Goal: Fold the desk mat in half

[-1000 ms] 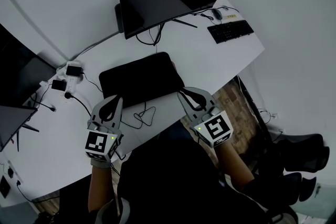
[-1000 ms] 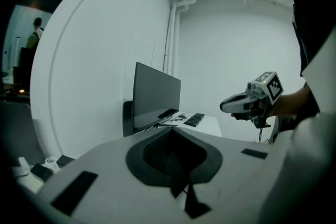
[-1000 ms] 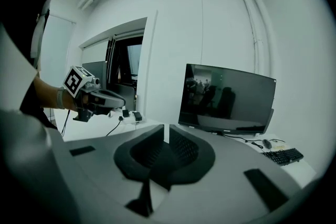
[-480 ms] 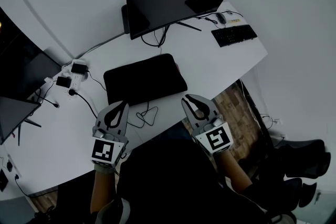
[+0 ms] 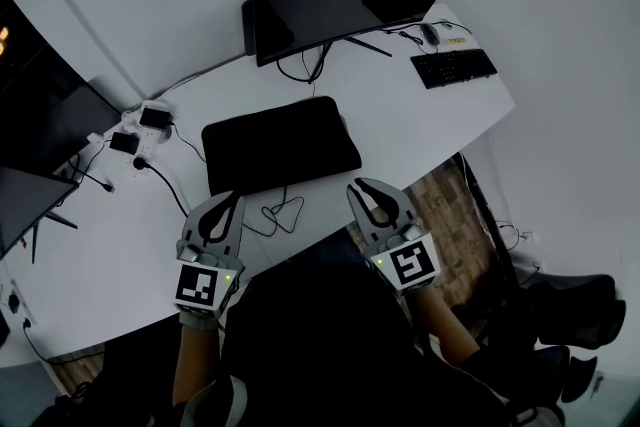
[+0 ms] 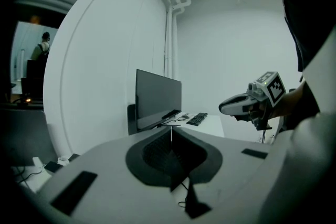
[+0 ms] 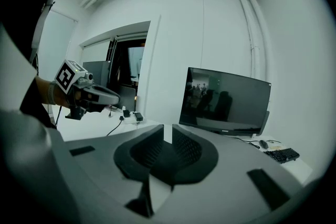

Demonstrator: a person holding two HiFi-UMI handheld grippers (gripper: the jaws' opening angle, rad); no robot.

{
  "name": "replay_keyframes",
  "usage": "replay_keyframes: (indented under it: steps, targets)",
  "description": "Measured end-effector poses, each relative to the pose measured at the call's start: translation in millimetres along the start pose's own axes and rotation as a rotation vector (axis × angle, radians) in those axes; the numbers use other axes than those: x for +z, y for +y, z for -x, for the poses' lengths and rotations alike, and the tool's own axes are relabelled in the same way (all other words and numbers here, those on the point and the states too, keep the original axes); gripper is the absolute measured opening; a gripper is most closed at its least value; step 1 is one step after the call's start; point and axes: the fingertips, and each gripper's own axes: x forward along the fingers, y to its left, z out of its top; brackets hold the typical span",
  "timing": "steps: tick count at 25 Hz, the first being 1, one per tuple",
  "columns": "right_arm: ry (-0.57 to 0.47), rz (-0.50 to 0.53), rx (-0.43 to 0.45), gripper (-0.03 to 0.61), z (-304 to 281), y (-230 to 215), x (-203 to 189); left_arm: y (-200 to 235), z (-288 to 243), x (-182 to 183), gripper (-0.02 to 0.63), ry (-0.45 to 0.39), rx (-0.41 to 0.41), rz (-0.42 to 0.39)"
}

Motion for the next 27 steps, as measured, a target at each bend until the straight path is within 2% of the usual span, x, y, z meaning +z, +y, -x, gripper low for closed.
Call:
replay_keyframes:
  steps: [9, 13, 20, 27]
  targets:
    - [0.015, 0.008, 0.001, 0.040, -7, 4, -1, 5, 3, -2, 0.011, 0.011, 0.012, -0.005]
    - [0.022, 0.019, 0.011, 0.040, -12, 5, 1, 8, 3, -9, 0.011, 0.019, 0.015, 0.028]
    - [0.002, 0.015, 0.015, 0.040, -24, 4, 5, 19, 6, -23, 0.011, 0.041, 0.030, 0.018]
    - [0.021, 0.026, 0.036, 0.040, -34, 4, 8, 20, 1, -21, 0.011, 0.061, 0.026, 0.049]
